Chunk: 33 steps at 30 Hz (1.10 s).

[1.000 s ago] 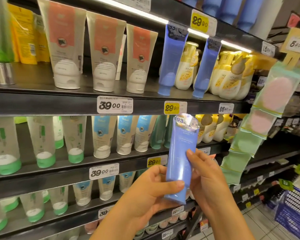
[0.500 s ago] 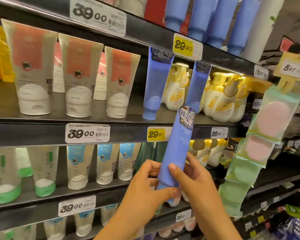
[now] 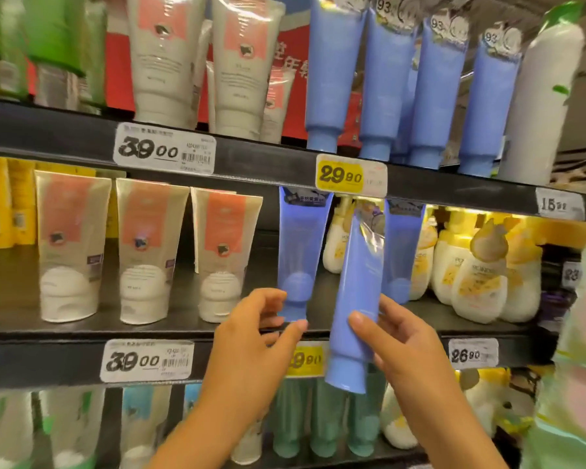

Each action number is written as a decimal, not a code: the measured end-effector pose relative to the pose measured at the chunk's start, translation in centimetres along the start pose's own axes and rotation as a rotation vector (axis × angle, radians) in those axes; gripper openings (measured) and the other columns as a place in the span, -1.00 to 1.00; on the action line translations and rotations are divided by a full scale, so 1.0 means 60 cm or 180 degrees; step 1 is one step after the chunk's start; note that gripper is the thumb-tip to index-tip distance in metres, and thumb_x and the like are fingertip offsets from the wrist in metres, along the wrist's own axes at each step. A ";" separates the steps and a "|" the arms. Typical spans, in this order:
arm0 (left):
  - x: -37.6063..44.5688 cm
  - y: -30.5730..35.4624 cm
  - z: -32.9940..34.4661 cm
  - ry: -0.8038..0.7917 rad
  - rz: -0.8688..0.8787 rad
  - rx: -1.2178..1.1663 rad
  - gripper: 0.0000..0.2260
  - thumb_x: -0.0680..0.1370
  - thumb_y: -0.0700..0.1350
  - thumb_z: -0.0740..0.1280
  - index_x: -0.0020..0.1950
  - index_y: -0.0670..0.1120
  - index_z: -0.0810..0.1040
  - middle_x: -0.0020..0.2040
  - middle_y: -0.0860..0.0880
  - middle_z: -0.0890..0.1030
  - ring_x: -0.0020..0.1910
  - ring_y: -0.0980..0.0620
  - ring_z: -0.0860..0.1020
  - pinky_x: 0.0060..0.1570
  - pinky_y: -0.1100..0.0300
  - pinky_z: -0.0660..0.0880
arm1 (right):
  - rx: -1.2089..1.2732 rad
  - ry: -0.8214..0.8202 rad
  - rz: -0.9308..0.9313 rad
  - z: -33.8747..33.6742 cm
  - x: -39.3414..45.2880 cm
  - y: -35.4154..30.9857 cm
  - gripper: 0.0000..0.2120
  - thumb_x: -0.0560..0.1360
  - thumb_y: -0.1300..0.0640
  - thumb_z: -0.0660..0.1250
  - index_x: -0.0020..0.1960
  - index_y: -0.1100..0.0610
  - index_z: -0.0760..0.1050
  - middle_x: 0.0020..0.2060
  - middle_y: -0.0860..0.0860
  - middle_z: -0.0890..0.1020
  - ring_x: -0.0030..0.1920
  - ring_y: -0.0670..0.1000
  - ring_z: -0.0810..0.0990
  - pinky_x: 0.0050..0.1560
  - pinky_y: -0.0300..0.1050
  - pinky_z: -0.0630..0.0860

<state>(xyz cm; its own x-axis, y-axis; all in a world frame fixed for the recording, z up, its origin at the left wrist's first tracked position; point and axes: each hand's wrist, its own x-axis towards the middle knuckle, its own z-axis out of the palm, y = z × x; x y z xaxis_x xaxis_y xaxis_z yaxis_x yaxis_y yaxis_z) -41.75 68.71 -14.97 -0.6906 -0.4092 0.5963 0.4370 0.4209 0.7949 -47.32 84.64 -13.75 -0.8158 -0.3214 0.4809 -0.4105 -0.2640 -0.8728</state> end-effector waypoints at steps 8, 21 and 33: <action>0.069 -0.017 0.034 0.0308 0.0222 0.0918 -0.53 0.44 -0.11 0.44 0.33 -0.05 0.42 0.10 0.03 0.59 0.03 0.06 0.57 -0.02 0.29 0.48 | -0.0293 0.0062 -0.0209 -0.015 0.083 0.010 -0.65 0.34 0.12 0.45 0.12 0.01 0.55 -0.11 -0.07 0.71 -0.09 -0.09 0.67 -0.19 -0.27 0.56; 0.097 -0.027 0.053 0.0297 -0.0148 0.0689 -0.43 0.41 -0.03 0.46 0.35 0.01 0.33 0.15 0.07 0.56 0.05 0.12 0.55 0.01 0.28 0.47 | -0.1010 0.0267 -0.0409 -0.002 0.120 0.050 -0.31 0.43 0.14 0.42 0.47 0.03 0.20 0.31 -0.05 0.46 0.28 -0.08 0.46 0.29 -0.04 0.44; 0.096 -0.031 0.051 0.0304 -0.0092 0.0618 -0.56 0.40 -0.03 0.47 0.20 0.05 0.37 -0.04 0.21 0.52 -0.11 0.32 0.50 -0.23 0.58 0.41 | -0.1834 0.0568 -0.0421 0.008 0.101 0.068 -0.35 0.38 0.06 0.47 0.38 0.06 0.24 0.16 -0.06 0.42 0.17 -0.03 0.48 0.19 -0.10 0.48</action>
<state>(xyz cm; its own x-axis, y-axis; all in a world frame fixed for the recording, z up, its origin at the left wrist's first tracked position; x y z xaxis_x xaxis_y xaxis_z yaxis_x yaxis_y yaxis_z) -48.32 68.02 -13.36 -0.6396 -0.4943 0.5887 0.2923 0.5520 0.7810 -53.74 81.20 -14.37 -0.7780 -0.1492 0.6103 -0.6264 0.2585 -0.7354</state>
